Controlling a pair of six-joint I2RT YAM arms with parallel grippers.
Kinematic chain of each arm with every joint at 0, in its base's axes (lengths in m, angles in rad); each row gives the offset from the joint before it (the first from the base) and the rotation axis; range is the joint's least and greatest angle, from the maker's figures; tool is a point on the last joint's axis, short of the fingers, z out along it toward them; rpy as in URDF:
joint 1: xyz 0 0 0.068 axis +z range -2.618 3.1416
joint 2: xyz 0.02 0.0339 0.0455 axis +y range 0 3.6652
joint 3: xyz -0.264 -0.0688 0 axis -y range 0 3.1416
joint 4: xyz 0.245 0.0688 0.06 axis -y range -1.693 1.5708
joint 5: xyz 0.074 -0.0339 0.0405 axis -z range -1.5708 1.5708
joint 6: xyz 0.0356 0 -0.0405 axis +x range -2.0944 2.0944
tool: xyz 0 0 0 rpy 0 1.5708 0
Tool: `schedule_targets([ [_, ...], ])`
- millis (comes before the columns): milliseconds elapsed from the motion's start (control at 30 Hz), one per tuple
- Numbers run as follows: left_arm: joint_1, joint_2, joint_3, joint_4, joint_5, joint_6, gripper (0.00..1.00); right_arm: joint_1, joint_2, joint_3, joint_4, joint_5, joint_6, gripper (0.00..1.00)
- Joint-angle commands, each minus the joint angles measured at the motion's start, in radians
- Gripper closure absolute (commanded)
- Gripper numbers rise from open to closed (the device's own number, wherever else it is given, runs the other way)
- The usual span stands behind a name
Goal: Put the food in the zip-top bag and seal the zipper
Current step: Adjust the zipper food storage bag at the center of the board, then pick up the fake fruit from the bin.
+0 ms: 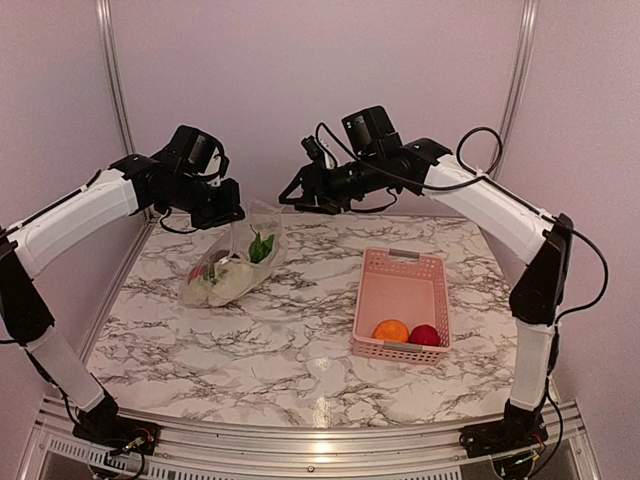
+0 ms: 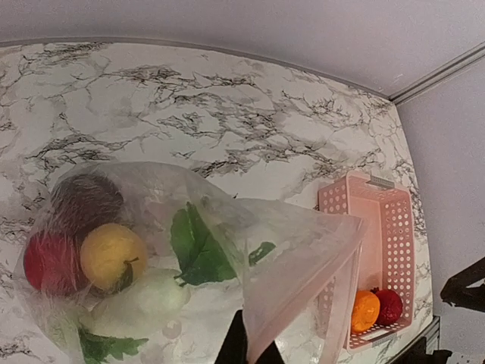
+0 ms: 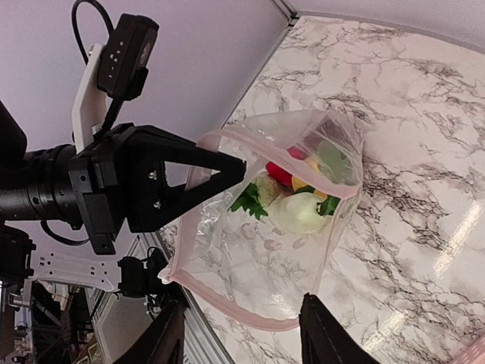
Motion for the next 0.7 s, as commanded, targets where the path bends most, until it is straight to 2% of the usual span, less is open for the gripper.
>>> schedule_targets([
  [0,0.001,-0.009,-0.014,-0.023,0.014,0.039,1.0,-0.035,-0.104,-0.063,-0.016,0.029,-0.037,0.41],
  [133,0.001,-0.011,-0.023,-0.022,0.015,0.047,1.0,-0.071,-0.194,-0.176,-0.058,0.104,-0.095,0.22],
  [167,0.001,-0.01,-0.025,-0.024,0.017,0.049,1.0,-0.08,-0.22,-0.215,-0.066,0.125,-0.106,0.08],
  [200,0.001,-0.01,-0.026,-0.024,0.02,0.048,1.0,-0.089,-0.244,-0.248,-0.073,0.146,-0.116,0.02],
  [467,0.001,-0.012,-0.038,-0.028,0.031,0.048,1.0,-0.122,-0.407,-0.464,-0.195,0.402,-0.193,0.02],
  [667,0.001,-0.019,-0.06,-0.031,0.043,0.047,1.0,-0.128,-0.443,-0.621,-0.275,0.362,-0.268,0.02],
])
